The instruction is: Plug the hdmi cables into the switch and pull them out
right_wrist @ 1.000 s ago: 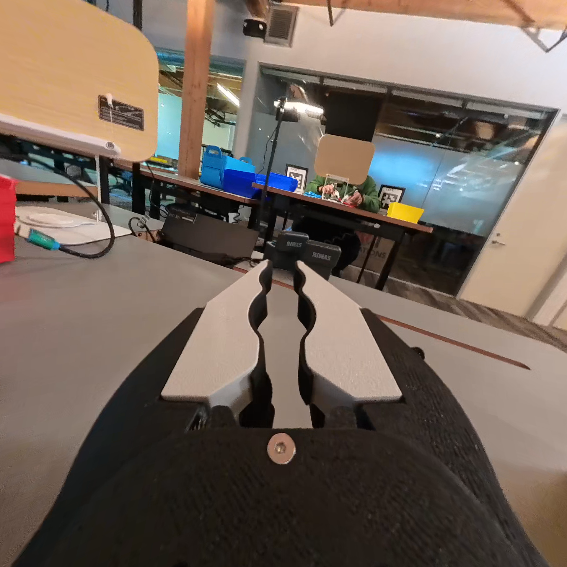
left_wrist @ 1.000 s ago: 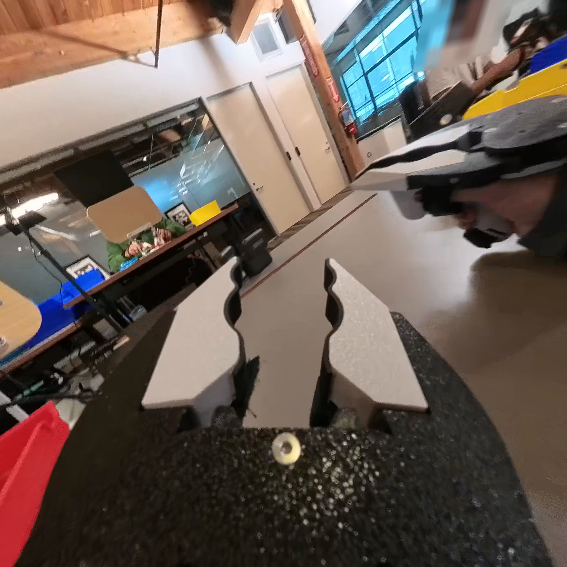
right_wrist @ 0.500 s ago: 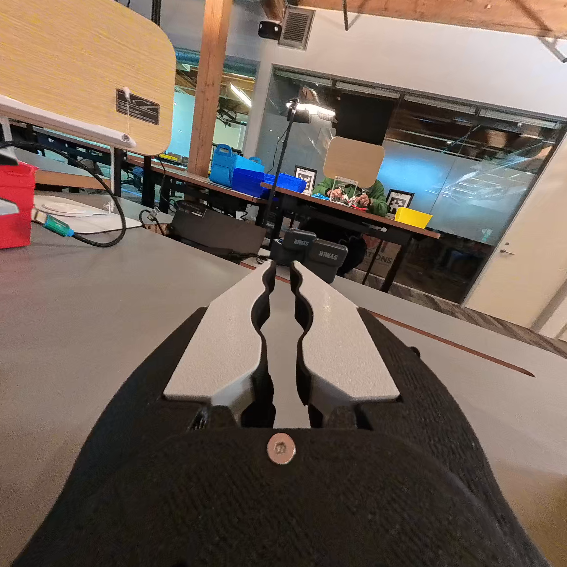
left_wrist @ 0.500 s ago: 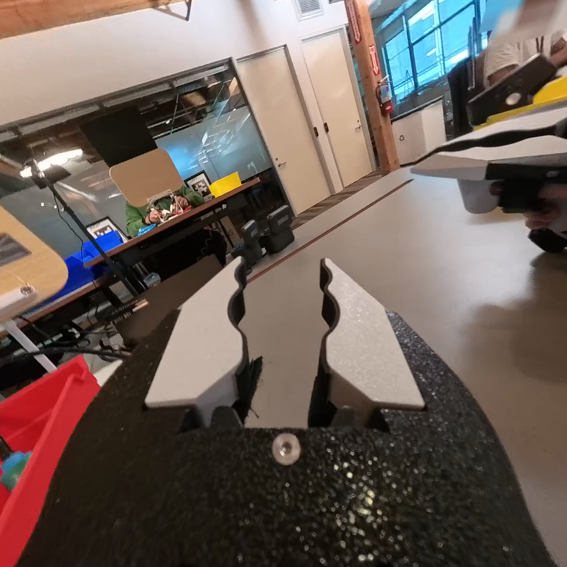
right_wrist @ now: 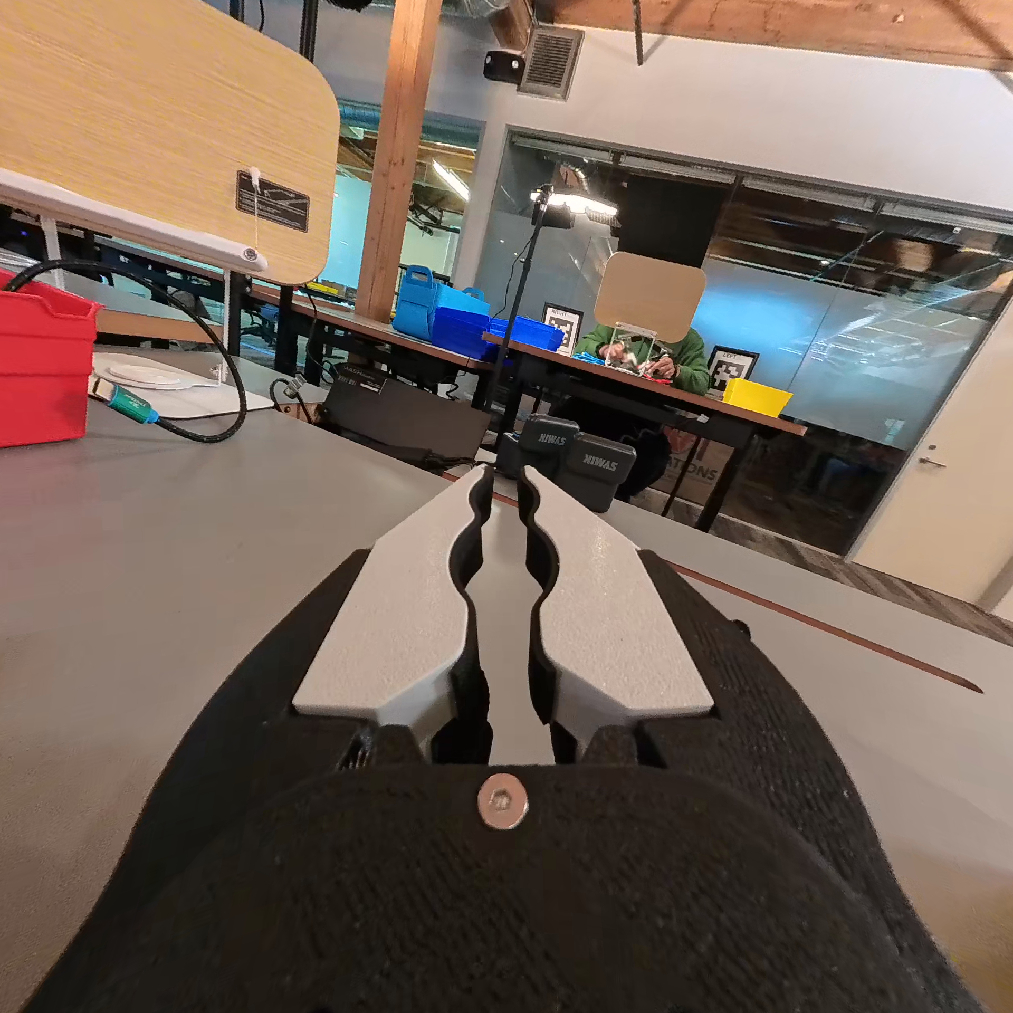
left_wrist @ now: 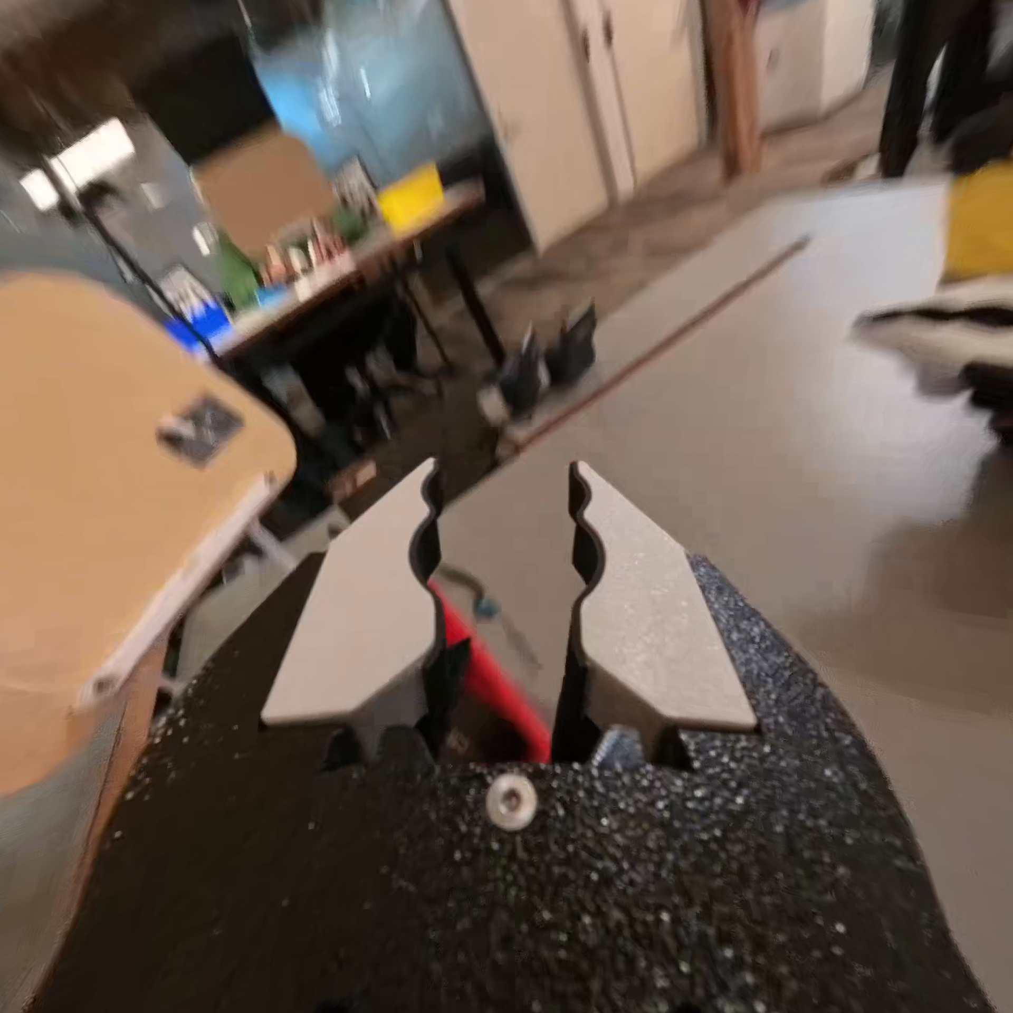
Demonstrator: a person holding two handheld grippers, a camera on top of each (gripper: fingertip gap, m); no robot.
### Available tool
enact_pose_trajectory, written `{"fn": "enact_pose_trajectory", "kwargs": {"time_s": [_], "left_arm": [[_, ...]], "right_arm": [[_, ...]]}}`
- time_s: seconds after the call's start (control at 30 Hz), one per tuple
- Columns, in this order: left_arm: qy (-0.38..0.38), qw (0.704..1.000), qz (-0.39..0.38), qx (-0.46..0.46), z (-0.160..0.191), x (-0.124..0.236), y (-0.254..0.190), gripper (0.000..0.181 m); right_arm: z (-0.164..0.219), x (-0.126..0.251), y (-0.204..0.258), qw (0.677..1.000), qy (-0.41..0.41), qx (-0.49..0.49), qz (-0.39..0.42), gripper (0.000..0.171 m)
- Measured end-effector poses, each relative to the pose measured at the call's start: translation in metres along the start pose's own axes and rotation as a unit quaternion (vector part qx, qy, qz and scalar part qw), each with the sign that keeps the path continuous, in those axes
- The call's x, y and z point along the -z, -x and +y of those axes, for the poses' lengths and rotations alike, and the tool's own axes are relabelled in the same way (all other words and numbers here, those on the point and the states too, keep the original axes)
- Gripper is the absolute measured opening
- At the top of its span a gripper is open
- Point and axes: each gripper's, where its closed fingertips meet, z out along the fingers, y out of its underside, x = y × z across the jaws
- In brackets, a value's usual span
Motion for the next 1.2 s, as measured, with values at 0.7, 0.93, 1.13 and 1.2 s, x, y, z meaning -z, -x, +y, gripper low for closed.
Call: {"fn": "enact_pose_trajectory", "kwargs": {"time_s": [0.7, 0.93, 1.13, 1.2], "left_arm": [[0.411, 0.841, 0.255, 0.243, 0.236, -0.015, 0.037, 0.06], [0.428, 0.823, 0.296, 0.229, 0.238, -0.013, 0.024, 0.035], [0.354, 0.887, 0.268, 0.129, 0.216, -0.013, 0.046, 0.012], [0.355, 0.897, 0.242, 0.103, 0.209, -0.008, 0.058, 0.012]], "right_arm": [[-0.001, -0.004, 0.009, 1.0, -0.005, 0.011, -0.023, 0.006], [-0.001, -0.005, 0.011, 1.0, -0.007, 0.013, -0.028, 0.006], [-0.001, -0.005, 0.013, 0.999, -0.008, 0.017, -0.036, 0.006], [-0.001, -0.005, 0.014, 0.999, -0.008, 0.018, -0.036, 0.006]]}}
